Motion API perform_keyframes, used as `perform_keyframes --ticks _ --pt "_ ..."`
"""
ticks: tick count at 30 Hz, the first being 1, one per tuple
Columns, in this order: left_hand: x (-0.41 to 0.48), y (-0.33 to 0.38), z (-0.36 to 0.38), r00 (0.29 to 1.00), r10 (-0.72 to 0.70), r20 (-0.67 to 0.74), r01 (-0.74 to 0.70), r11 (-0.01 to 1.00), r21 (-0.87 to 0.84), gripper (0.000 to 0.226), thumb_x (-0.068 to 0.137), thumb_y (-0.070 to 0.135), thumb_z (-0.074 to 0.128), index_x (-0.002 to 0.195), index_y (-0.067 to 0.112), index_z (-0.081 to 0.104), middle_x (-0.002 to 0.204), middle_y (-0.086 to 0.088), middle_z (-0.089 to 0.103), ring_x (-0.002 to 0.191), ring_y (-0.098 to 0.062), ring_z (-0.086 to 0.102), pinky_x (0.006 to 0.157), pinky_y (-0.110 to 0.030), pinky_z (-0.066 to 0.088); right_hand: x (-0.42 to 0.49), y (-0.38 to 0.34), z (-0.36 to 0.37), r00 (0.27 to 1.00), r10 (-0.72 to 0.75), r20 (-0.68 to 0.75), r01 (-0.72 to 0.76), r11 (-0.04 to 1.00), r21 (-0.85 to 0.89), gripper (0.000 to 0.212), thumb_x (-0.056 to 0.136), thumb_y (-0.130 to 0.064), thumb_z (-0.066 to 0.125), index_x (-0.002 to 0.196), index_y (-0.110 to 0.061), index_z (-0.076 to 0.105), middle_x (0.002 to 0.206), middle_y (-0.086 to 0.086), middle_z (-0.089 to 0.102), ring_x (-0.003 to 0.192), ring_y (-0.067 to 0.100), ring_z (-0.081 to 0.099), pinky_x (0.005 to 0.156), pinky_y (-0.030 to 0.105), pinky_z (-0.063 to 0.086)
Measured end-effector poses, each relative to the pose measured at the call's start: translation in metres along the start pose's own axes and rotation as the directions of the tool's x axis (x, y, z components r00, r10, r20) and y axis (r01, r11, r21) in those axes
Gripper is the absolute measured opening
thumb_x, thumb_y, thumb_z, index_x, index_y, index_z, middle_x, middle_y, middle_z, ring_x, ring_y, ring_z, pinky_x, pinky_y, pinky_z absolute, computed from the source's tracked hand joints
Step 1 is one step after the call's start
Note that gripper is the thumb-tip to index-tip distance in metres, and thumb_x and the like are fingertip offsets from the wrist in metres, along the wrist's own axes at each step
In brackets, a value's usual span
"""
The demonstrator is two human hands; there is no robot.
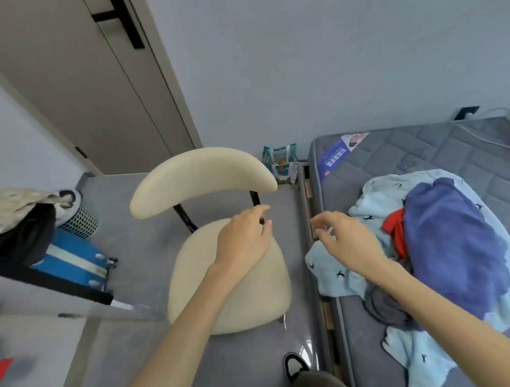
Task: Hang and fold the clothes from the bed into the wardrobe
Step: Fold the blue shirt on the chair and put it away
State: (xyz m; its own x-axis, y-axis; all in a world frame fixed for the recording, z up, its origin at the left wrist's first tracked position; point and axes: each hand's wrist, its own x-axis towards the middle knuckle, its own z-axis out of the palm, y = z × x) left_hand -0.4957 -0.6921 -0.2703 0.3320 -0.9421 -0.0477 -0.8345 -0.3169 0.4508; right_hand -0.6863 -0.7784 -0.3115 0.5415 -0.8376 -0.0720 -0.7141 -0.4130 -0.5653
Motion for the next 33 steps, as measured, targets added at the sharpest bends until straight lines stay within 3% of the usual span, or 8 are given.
perform_keyframes --ticks 5,10,14,18,23,30,33 --pt "0.035 0.055 0.077 0.980 0.078 0.181 -0.071 0.997 -0.044 0.037 0.099 0.030 0.044 0.135 0.027 0.049 0.127 0.008 0.061 0.114 -0.017 0.056 0.083 -0.030 0.043 -0.022 0.099 -0.008 0.972 0.230 -0.057 -0.229 0.973 0.021 0.029 0.095 -0.025 0.053 0.123 -0.025 0.059 0.122 -0.002 0.060 0.102 0.019 0.060 0.070 0.029 0.041" --pt "0.055 0.105 0.147 0.923 0.175 0.342 -0.148 0.984 -0.102 0.038 0.099 0.026 0.044 0.136 0.022 0.050 0.126 0.003 0.061 0.114 -0.017 0.056 0.079 -0.021 0.037 -0.049 0.180 -0.004 0.893 0.441 -0.093 -0.443 0.896 -0.007 0.035 0.094 -0.022 0.053 0.128 -0.017 0.054 0.131 0.005 0.053 0.117 0.029 0.048 0.081 0.040 0.047" --pt "0.065 0.127 0.193 0.874 0.190 0.447 -0.144 0.980 -0.136 0.038 0.098 0.022 0.044 0.135 0.017 0.051 0.125 -0.001 0.062 0.114 -0.021 0.056 0.092 -0.034 0.046 -0.055 0.228 0.011 0.799 0.599 -0.064 -0.599 0.801 0.015 0.040 0.094 -0.025 0.054 0.133 -0.015 0.047 0.138 0.008 0.044 0.119 0.034 0.042 0.083 0.044 0.046" --pt "0.072 0.131 0.230 0.835 0.188 0.516 -0.155 0.982 -0.108 0.038 0.099 0.023 0.043 0.136 0.017 0.050 0.126 -0.001 0.061 0.113 -0.020 0.057 0.091 -0.038 0.048 -0.040 0.256 0.027 0.726 0.685 -0.064 -0.684 0.729 0.041 0.047 0.092 -0.028 0.060 0.131 -0.009 0.042 0.133 0.011 0.041 0.117 0.035 0.041 0.079 0.045 0.046" --pt "0.084 0.125 0.259 0.809 0.183 0.559 -0.160 0.983 -0.090 0.038 0.099 0.023 0.045 0.136 0.018 0.049 0.128 -0.001 0.060 0.114 -0.020 0.056 0.091 -0.037 0.048 -0.022 0.281 0.040 0.713 0.686 -0.146 -0.691 0.723 0.021 0.028 0.093 -0.022 0.061 0.108 -0.003 0.047 0.116 0.014 0.044 0.103 0.036 0.044 0.071 0.046 0.047" --pt "0.088 0.123 0.261 0.803 0.208 0.559 -0.154 0.978 -0.142 0.039 0.099 0.022 0.043 0.138 0.020 0.046 0.134 0.001 0.054 0.110 -0.018 0.056 0.091 -0.037 0.047 -0.040 0.291 0.037 0.738 0.614 -0.280 -0.530 0.784 0.323 0.009 0.094 -0.007 0.058 0.089 -0.003 0.052 0.098 0.007 0.050 0.085 0.028 0.051 0.074 0.037 0.041" --pt "0.085 0.124 0.250 0.816 0.242 0.525 -0.158 0.967 -0.201 0.040 0.100 0.021 0.043 0.140 0.022 0.043 0.137 0.002 0.050 0.111 -0.015 0.055 0.089 -0.027 0.041 -0.050 0.280 0.016 0.732 0.573 -0.369 -0.447 0.812 0.375 0.010 0.097 -0.010 0.055 0.089 -0.006 0.049 0.087 0.007 0.057 0.079 0.027 0.053 0.071 0.035 0.042"
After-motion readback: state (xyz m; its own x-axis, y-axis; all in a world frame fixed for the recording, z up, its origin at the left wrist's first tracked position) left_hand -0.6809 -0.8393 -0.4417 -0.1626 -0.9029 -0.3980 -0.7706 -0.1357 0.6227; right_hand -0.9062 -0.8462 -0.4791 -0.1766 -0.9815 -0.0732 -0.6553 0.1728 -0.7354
